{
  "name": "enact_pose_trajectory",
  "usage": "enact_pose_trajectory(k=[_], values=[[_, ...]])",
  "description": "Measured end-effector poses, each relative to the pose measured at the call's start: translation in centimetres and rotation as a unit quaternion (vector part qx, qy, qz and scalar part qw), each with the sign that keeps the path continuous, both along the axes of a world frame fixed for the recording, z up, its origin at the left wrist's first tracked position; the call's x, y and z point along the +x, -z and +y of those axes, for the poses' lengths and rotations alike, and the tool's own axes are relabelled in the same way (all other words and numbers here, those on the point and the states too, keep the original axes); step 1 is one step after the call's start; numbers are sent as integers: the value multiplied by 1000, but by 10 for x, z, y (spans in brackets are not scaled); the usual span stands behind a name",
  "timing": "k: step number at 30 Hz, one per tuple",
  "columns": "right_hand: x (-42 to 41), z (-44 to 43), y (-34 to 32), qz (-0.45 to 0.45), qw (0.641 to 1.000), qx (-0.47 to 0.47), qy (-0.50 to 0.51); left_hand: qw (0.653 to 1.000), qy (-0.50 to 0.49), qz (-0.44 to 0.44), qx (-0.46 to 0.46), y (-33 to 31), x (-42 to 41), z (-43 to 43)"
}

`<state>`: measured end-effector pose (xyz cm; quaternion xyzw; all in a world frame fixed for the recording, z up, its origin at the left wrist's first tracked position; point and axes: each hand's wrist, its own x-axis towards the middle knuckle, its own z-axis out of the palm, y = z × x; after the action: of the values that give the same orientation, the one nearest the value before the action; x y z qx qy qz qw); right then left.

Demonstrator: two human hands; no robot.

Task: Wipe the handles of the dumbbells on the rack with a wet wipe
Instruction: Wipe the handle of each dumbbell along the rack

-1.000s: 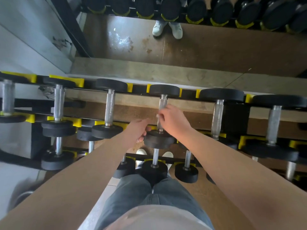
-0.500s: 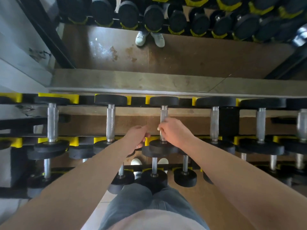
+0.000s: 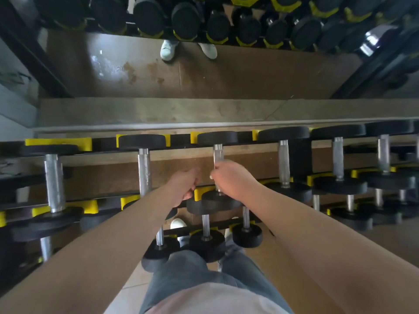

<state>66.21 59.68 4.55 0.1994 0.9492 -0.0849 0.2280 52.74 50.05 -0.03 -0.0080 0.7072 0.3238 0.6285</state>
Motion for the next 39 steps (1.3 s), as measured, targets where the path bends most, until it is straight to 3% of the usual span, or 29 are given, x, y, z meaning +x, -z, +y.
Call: enact_pose_trajectory(k=[3,6,10,12,14,16,19,21,24,28,33,39], values=[[-18,14,-8,28,996,80,40,1000,-13,-8,16,0,-3,0],[-26,15,-15,-7,996,80,34,999,-27,-4,19,-1,-6,-2],[-14,-6,-14,-101,995,-9,-18,999,-40,-7,1,-3,-4,-2],[-4,-11,-8,-99,992,-70,25,999,-37,-11,-6,-7,-1,0],[3,-11,-3,-42,977,-151,143,1000,-18,2,7,-9,1,-1],[7,-10,-5,65,911,-245,326,997,40,29,54,-11,3,-5],[10,-10,-10,176,754,-364,517,986,93,39,130,-14,9,-7],[11,-8,-10,193,716,-381,552,984,85,47,150,-17,14,-3],[11,-3,-9,206,706,-371,567,984,63,46,160,-20,17,5],[13,4,-9,198,726,-367,546,983,65,80,149,-13,19,14],[10,8,-6,217,716,-340,570,978,-45,170,112,-2,1,35],[27,13,4,206,700,-328,601,973,12,195,124,5,19,41]])
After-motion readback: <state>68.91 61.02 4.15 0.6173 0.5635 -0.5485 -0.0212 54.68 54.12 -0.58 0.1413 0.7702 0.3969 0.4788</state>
